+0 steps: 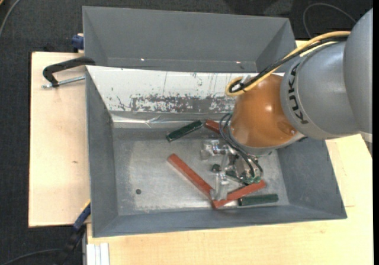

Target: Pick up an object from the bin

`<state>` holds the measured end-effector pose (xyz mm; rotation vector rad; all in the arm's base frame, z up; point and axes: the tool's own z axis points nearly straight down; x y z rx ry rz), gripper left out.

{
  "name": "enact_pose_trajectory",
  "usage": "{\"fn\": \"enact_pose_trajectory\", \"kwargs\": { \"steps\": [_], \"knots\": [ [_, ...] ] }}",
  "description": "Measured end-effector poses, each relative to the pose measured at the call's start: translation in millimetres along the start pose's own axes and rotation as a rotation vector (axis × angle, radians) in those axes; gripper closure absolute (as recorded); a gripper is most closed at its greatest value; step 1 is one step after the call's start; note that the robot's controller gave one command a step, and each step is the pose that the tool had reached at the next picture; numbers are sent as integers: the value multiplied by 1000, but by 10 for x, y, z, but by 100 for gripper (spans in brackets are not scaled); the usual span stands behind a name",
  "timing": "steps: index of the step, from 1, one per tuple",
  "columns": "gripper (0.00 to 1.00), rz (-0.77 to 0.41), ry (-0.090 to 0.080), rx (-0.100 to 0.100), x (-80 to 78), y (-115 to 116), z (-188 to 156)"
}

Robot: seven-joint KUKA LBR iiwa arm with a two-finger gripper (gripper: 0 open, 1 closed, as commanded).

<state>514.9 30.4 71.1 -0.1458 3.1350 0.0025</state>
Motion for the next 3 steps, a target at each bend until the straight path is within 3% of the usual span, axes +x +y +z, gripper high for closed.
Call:
{"fn": "enact_pose_trajectory", "kwargs": {
  "steps": [1,2,3],
  "knots": [
    [0,60,-1,5,85,-815,-23],
    [100,52,-1,1,78,-760,-22],
    [100,78,-14,4,-305,-884,-1512]
  ]
}}
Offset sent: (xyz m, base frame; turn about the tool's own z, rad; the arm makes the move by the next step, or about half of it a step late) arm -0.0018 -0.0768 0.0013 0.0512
